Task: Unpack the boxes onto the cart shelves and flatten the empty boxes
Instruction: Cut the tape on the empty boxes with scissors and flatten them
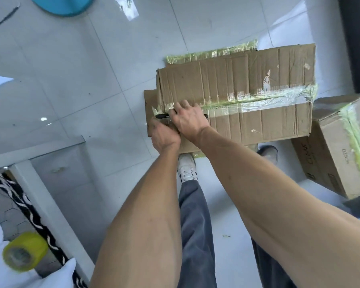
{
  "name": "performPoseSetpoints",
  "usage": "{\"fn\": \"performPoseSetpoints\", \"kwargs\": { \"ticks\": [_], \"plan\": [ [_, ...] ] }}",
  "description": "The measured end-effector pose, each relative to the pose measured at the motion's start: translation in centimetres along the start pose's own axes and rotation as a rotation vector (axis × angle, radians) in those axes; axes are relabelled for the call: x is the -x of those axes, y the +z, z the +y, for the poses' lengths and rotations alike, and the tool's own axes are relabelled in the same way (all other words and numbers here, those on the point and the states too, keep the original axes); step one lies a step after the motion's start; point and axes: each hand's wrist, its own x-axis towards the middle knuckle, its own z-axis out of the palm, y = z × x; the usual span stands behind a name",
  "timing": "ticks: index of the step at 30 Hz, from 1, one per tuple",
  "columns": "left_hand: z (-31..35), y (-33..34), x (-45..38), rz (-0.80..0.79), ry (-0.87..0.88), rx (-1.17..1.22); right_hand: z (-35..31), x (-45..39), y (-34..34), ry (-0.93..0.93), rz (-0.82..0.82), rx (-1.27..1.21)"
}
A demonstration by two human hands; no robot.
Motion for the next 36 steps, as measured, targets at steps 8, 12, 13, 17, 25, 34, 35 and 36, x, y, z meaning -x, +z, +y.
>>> {"fn": "performPoseSetpoints", "kwargs": {
  "ticks": [8,12,13,17,25,34,35,36],
  "plan": [
    [-0.6,2.4,0.6,0.063,-0.056,-0.109,0.8,-1.0,0.8,-0.094,-0.03,0.055],
    [-0.7,2.9,0.4,0.116,-0.076,-0.112,0.8,-0.8,1.3,-0.096,-0.031,0.069],
    [-0.7,3.0,0.4,0.119,-0.08,-0.117,1.1,-0.6,1.2,-0.097,-0.031,0.074],
    [-0.7,3.4,0.3,0.135,-0.085,-0.124,2.5,0.2,0.9,-0.109,-0.024,0.13],
    [-0.2,3.8,0.7,0.15,-0.114,-0.155,3.8,1.2,0.1,-0.082,-0.073,0.179],
    [0.1,6.2,1.8,0.269,-0.11,-0.096,2.2,1.4,0.0,0.051,-0.012,0.046],
    [0.0,6.3,1.9,0.277,-0.099,-0.101,2.6,1.3,-0.1,0.021,-0.008,0.03],
    [-0.1,6.4,1.9,0.276,-0.089,-0.107,3.1,1.2,-0.2,-0.014,-0.006,0.018]
  ]
}}
